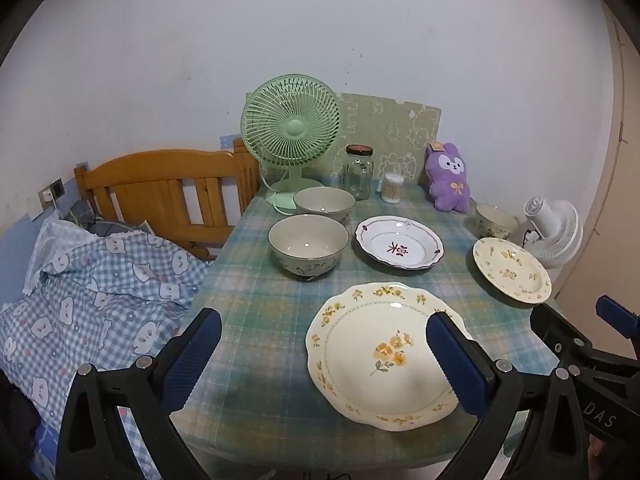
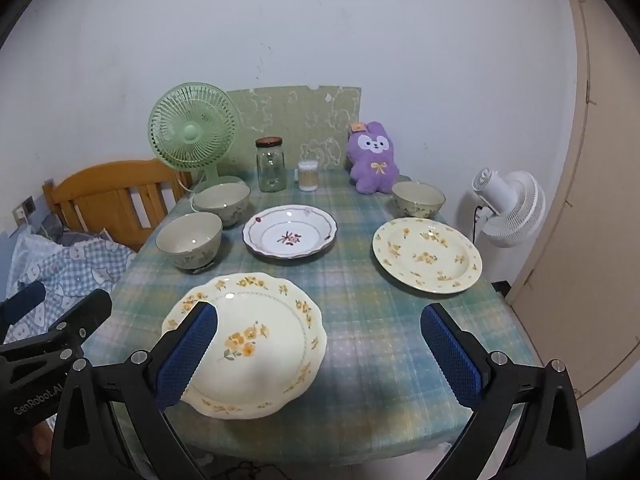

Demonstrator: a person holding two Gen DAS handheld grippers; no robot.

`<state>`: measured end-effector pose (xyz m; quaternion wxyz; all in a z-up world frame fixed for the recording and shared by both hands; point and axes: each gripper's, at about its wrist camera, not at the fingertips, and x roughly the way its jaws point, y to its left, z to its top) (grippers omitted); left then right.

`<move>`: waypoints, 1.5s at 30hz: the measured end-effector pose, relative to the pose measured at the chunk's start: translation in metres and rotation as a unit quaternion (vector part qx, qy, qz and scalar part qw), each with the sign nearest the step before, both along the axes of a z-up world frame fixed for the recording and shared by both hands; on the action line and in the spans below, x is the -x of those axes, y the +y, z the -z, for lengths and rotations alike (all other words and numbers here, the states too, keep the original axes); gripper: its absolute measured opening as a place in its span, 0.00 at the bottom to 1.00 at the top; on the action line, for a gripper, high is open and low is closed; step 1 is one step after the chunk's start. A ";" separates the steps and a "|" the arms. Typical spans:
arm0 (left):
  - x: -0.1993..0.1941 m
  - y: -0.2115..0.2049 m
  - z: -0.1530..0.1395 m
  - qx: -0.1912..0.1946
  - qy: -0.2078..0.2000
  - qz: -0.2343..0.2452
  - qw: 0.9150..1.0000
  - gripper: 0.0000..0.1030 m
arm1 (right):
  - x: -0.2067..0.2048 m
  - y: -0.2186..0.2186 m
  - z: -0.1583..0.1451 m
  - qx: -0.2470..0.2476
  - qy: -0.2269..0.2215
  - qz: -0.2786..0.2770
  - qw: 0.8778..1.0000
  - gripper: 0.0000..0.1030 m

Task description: Organize plates and bowls

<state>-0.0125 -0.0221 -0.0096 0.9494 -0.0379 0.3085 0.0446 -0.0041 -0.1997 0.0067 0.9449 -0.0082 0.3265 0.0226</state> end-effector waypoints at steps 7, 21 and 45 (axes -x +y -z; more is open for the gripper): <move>0.003 -0.006 0.005 -0.012 -0.004 -0.002 1.000 1.00 | 0.003 -0.007 0.007 -0.004 0.006 0.003 1.000 1.00; 0.006 -0.012 0.006 -0.020 -0.009 -0.001 1.000 0.98 | 0.005 -0.012 0.009 -0.009 0.008 0.003 1.000 1.00; 0.009 -0.016 0.010 -0.019 -0.012 0.002 1.000 0.96 | 0.007 -0.014 0.011 -0.011 0.009 0.002 1.000 0.99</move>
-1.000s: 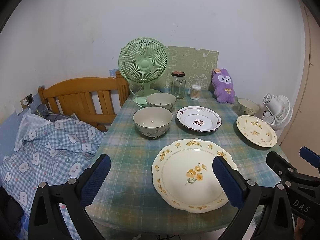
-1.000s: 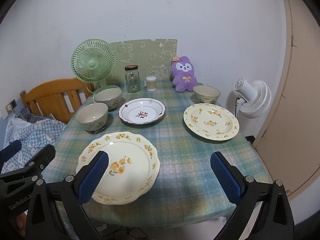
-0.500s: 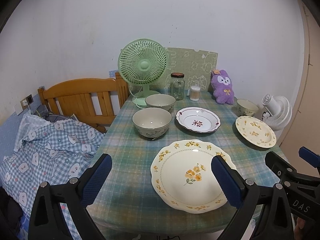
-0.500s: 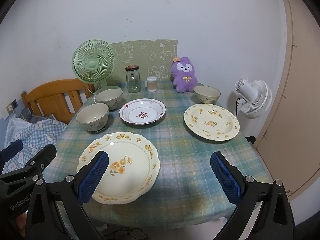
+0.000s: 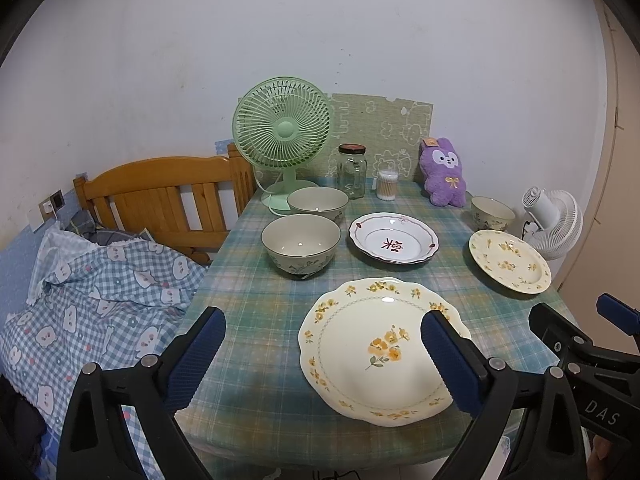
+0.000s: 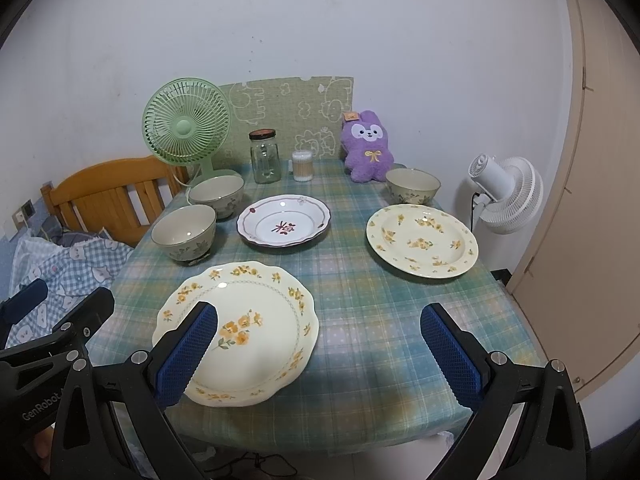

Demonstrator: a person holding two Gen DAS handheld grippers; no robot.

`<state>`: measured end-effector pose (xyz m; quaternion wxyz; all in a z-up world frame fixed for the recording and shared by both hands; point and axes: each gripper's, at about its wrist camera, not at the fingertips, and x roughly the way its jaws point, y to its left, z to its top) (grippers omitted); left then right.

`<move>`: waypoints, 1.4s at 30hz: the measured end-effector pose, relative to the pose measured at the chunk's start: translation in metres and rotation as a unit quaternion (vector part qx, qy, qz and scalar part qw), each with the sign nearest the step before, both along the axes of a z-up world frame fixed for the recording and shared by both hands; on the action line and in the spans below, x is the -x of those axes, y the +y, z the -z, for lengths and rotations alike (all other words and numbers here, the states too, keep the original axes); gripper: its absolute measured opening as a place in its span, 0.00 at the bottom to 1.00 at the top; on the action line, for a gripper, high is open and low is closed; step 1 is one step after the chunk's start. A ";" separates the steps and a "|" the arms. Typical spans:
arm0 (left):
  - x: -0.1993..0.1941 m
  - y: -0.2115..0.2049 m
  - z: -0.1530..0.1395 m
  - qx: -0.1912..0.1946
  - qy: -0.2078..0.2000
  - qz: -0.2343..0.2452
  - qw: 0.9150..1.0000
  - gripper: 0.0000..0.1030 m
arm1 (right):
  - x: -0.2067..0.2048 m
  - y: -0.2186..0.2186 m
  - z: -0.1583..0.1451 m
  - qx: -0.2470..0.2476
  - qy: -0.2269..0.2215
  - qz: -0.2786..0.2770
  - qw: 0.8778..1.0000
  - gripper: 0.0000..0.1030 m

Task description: Organize plates and bowls

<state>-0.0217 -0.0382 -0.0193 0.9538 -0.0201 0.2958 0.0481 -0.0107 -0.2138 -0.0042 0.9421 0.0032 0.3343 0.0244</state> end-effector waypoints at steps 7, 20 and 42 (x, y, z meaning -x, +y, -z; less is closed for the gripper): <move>-0.001 -0.002 0.001 -0.002 -0.003 0.001 1.000 0.95 | 0.000 -0.001 0.000 0.001 -0.001 0.001 1.000 0.99; -0.002 -0.004 0.000 -0.007 -0.007 0.001 1.000 0.95 | -0.003 -0.003 -0.002 0.001 -0.003 0.002 1.000 0.99; -0.013 -0.002 0.005 -0.001 0.010 -0.005 1.000 0.86 | -0.021 0.005 -0.001 -0.008 0.022 -0.009 1.000 0.94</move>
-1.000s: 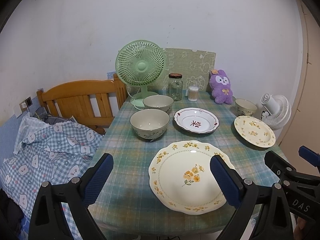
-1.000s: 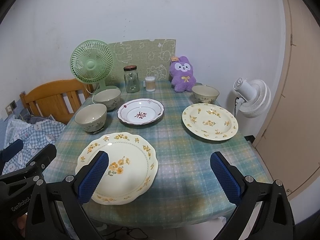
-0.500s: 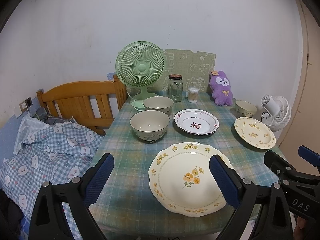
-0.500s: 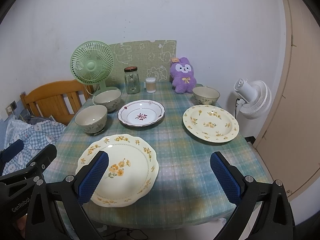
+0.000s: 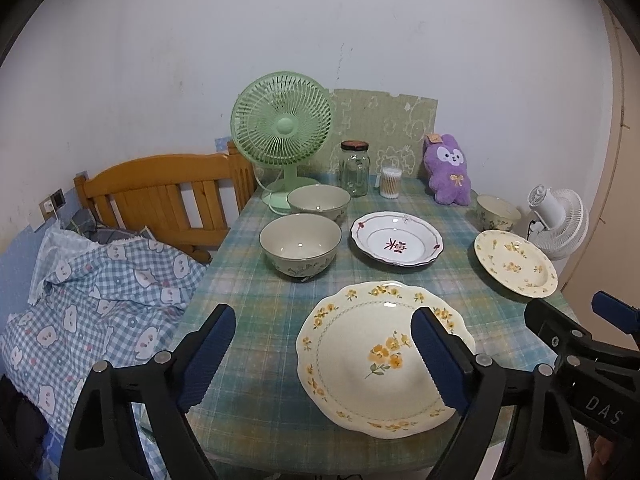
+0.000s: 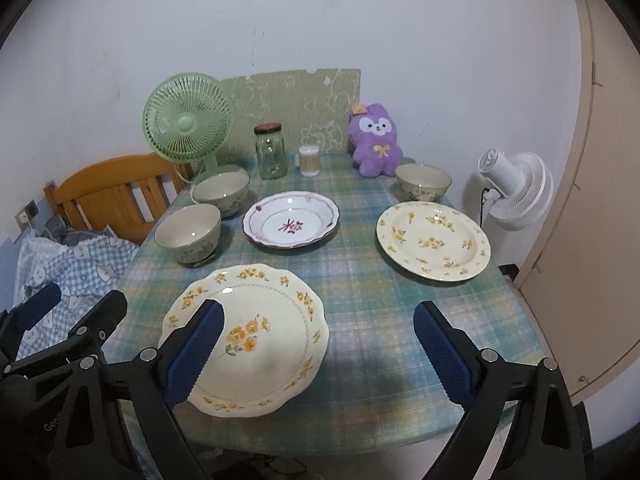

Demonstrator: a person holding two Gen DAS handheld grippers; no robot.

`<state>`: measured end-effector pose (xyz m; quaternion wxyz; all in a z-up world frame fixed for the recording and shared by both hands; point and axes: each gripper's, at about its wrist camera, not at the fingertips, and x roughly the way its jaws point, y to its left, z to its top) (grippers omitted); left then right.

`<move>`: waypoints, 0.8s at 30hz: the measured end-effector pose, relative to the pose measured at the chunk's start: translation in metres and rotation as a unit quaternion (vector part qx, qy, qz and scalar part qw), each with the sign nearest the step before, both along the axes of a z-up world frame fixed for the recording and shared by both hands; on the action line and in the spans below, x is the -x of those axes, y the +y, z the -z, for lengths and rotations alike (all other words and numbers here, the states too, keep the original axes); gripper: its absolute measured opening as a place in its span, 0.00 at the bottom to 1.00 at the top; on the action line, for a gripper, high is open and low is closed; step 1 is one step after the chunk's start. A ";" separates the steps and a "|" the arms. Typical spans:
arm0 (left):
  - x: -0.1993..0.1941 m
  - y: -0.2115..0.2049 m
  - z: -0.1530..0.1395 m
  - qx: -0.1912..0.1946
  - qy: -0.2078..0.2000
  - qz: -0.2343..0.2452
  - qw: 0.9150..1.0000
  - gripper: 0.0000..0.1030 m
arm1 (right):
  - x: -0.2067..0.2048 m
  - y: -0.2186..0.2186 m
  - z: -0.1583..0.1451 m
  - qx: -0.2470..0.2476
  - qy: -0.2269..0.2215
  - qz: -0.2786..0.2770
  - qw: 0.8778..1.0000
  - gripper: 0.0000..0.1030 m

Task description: Organize plates and bowls

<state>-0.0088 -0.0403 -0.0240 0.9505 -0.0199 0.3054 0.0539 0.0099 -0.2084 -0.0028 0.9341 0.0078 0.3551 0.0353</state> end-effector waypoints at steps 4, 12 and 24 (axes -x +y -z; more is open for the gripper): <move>-0.013 0.003 0.005 0.011 0.012 0.005 1.000 0.79 | -0.009 0.007 0.006 0.007 0.014 -0.002 1.000 0.93; -0.044 0.010 0.023 0.017 0.043 0.007 0.999 0.75 | -0.040 0.021 0.024 0.013 0.037 0.001 0.999 0.89; -0.098 0.025 0.080 0.030 0.128 0.007 0.991 0.64 | -0.094 0.037 0.083 0.028 0.117 0.014 0.993 0.82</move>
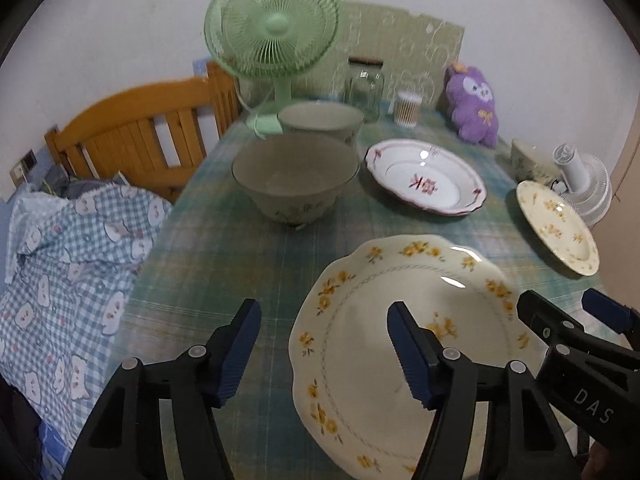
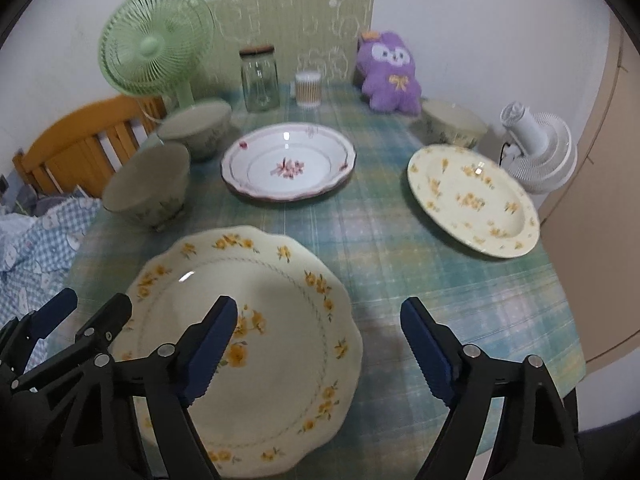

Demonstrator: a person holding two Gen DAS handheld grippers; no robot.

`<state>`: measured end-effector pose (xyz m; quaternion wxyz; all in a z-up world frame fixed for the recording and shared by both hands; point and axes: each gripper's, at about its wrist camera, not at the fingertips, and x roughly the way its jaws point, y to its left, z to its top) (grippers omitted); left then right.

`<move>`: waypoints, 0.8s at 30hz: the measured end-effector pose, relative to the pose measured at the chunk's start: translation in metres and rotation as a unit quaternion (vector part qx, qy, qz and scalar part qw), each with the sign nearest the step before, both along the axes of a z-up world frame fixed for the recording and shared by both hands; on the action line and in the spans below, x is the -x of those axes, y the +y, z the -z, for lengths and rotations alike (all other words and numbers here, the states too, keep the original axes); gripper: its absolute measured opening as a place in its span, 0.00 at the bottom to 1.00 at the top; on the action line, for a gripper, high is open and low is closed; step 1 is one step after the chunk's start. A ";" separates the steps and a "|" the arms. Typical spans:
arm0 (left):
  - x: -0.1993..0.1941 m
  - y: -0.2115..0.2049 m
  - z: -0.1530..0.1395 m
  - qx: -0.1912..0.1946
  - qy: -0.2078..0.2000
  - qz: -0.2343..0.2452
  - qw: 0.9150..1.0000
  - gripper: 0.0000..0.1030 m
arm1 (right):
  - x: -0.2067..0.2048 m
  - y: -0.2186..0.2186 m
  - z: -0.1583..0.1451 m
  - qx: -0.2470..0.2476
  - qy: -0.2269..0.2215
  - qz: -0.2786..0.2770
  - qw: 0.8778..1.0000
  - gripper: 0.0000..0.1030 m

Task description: Organize plates and bowls

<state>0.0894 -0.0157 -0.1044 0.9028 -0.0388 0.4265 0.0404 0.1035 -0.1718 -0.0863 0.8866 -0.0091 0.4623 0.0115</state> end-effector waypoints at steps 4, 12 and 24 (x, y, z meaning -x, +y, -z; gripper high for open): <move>-0.014 0.006 0.013 0.003 0.016 0.003 1.000 0.59 | -0.017 0.004 0.019 0.006 0.020 0.007 1.000 0.80; -0.035 0.008 0.037 0.010 0.081 0.049 0.995 0.46 | -0.039 0.008 0.048 0.014 0.067 0.017 0.997 0.71; -0.043 0.008 0.048 0.027 0.114 0.064 0.991 0.41 | -0.051 0.001 0.065 0.016 0.108 0.033 0.994 0.54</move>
